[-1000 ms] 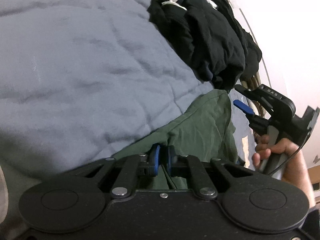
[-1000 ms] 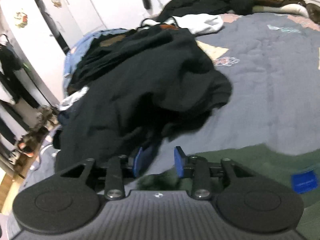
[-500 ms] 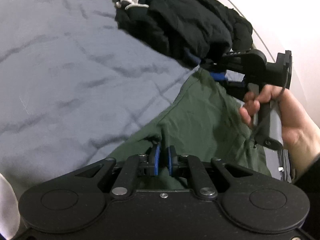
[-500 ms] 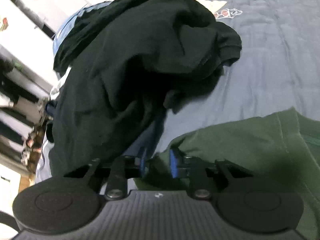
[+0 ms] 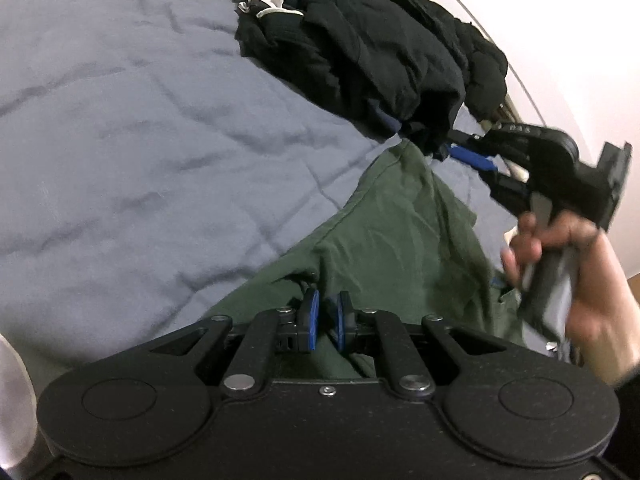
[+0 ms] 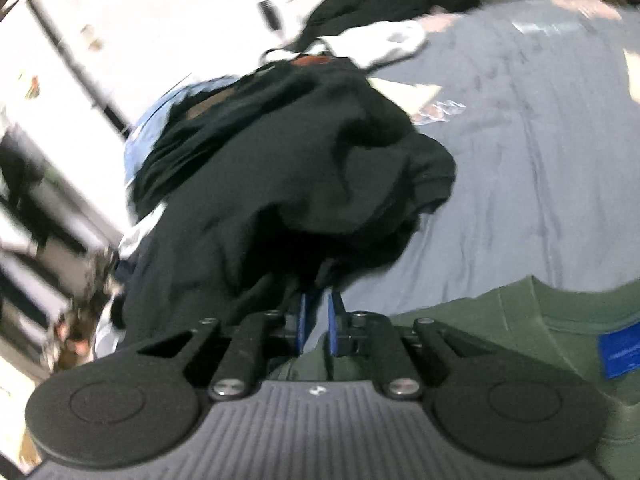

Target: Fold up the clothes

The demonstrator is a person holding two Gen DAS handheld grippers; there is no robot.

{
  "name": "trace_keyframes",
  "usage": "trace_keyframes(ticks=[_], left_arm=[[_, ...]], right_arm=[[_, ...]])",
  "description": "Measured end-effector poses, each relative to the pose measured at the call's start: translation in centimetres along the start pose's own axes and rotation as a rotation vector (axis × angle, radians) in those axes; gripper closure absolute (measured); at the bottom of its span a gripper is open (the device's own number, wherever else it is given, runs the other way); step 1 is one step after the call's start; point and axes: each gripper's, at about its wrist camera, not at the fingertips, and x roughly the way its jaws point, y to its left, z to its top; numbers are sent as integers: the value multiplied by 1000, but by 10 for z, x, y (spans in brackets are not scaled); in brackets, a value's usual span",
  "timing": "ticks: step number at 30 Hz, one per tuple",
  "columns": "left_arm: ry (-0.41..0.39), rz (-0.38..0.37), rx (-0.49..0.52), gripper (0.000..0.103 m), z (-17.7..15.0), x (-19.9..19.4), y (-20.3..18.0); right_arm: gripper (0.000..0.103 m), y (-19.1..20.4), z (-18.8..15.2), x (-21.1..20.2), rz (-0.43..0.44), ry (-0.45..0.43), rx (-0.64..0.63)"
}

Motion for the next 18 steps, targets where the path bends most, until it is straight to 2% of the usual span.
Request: trace_keyframes(ticks=[2, 3, 4, 9, 11, 12, 13, 14, 16, 18], left_arm=[[9, 3, -6, 89, -1, 2, 1], [17, 3, -16, 86, -1, 4, 2], [23, 1, -22, 86, -1, 5, 3], [32, -3, -23, 85, -1, 7, 5], [36, -4, -29, 85, -1, 8, 6], [38, -6, -36, 84, 0, 8, 7], [40, -8, -43, 85, 0, 8, 8], [41, -10, -47, 85, 0, 8, 8], [42, -9, -48, 84, 1, 8, 8], [45, -6, -44, 84, 1, 9, 7]], right_arm=[[77, 10, -7, -2, 8, 45, -94], [68, 15, -12, 0, 7, 71, -142], [63, 21, -17, 3, 1, 94, -187], [62, 45, -34, 21, -58, 116, -385], [69, 52, -39, 29, -89, 120, -440], [78, 48, -38, 31, -98, 119, -388], [86, 39, -35, 30, -78, 113, -283], [89, 28, -32, 29, -53, 101, -173], [91, 5, -32, 27, -7, 68, 19], [91, -3, -38, 35, -34, 87, 30]])
